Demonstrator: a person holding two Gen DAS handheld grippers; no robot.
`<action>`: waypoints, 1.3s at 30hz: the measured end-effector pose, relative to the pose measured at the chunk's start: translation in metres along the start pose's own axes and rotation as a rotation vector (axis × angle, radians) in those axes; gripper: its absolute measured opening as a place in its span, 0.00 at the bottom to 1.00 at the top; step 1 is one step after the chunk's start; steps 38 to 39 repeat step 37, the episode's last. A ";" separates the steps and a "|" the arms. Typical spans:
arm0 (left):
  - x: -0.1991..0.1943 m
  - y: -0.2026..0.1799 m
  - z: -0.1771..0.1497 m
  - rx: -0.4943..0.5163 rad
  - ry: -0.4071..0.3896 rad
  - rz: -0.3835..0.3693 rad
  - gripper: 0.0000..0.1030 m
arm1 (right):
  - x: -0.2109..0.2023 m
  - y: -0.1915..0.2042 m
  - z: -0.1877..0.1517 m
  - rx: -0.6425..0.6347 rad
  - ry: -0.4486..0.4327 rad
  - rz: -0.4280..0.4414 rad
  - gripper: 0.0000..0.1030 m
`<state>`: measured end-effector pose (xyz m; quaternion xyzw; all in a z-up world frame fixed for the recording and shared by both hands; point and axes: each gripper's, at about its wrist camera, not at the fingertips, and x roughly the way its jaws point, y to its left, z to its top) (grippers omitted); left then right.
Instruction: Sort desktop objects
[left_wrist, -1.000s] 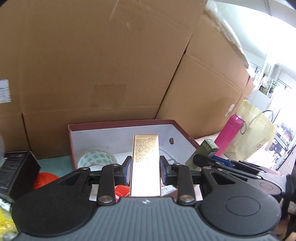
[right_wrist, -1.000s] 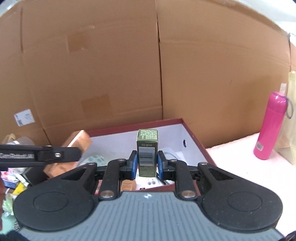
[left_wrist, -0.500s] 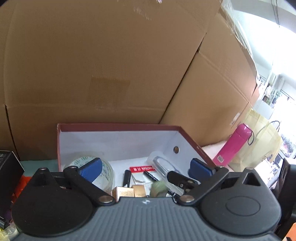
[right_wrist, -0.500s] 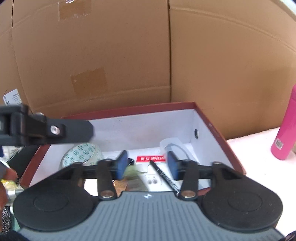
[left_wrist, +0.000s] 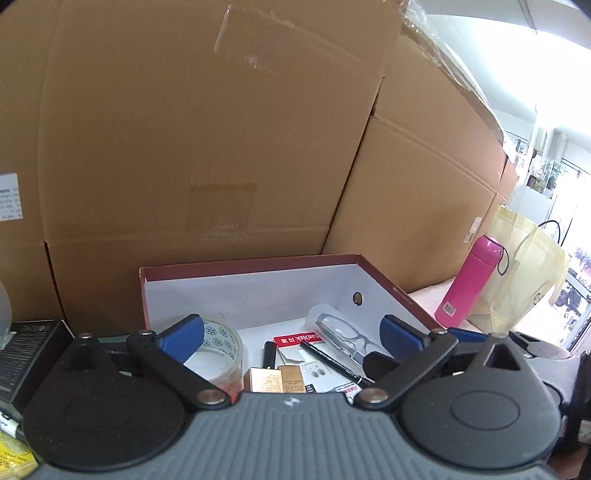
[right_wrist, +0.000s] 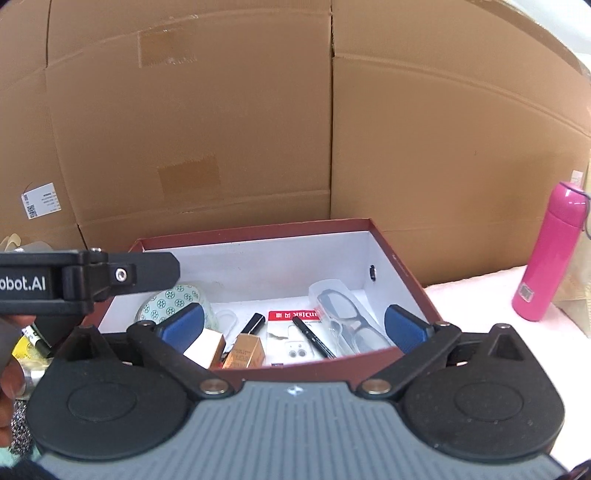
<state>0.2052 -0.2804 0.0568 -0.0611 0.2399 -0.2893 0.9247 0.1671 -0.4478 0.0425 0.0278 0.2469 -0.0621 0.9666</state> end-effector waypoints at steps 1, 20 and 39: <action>-0.005 -0.002 0.000 0.007 -0.007 0.009 1.00 | -0.005 0.000 -0.001 -0.001 0.005 -0.005 0.98; -0.126 -0.029 -0.067 0.155 -0.030 0.090 1.00 | -0.113 0.031 -0.056 -0.007 0.056 -0.099 0.98; -0.172 -0.041 -0.092 0.169 -0.057 0.133 1.00 | -0.162 0.052 -0.080 -0.055 -0.005 -0.163 0.98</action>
